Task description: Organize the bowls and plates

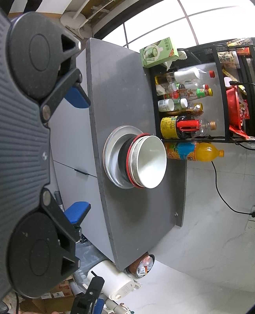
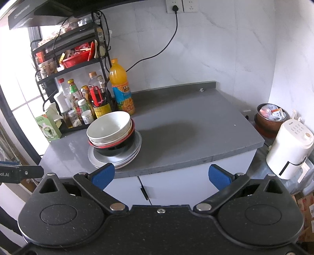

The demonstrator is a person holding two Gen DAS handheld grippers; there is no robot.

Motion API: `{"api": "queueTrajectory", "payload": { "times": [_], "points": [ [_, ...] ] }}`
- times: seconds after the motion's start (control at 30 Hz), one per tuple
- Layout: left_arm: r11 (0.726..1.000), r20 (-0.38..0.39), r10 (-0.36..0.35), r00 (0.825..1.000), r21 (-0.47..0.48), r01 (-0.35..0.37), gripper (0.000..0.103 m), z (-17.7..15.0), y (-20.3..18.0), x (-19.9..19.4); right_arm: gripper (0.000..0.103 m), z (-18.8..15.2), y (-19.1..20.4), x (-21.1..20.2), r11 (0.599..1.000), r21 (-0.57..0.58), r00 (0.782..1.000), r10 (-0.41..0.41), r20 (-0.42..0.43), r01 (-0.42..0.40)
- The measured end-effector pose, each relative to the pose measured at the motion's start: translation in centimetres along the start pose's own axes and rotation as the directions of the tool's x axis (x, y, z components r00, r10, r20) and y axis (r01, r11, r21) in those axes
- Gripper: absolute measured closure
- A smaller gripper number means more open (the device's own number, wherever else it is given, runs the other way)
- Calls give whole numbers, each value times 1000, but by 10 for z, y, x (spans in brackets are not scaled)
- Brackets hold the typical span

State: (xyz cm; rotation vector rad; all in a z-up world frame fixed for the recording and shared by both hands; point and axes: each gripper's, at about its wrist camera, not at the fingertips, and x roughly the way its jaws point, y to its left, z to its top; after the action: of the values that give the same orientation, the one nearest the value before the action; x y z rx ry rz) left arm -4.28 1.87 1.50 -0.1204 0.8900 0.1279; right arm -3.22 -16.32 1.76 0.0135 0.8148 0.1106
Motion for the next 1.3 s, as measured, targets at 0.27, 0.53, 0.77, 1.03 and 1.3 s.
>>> {"api": "queueTrajectory", "payload": {
  "times": [0.27,0.53,0.77,1.03,1.3],
  "points": [
    [1000,7,-1,1000,-5,1,3,0,-2,-2,0,1,1,-1,1000,-10,1000,7,2,-7],
    [1000,11,4,1000,-16,-4,3,0,-3,-4,0,2,-2,-2,1000,-4,1000,3,9,-3],
    [1000,3,0,1000,-12,0,3,1,-5,-2,0,4,-5,-2,1000,-2,1000,-5,18,5],
    [1000,5,0,1000,-7,0,3,2,-8,1,0,5,-5,0,1000,1,1000,-6,16,6],
    [1000,-12,-6,1000,1,6,3,2,-6,3,0,5,-2,3,1000,5,1000,-7,13,7]
  ]
}}
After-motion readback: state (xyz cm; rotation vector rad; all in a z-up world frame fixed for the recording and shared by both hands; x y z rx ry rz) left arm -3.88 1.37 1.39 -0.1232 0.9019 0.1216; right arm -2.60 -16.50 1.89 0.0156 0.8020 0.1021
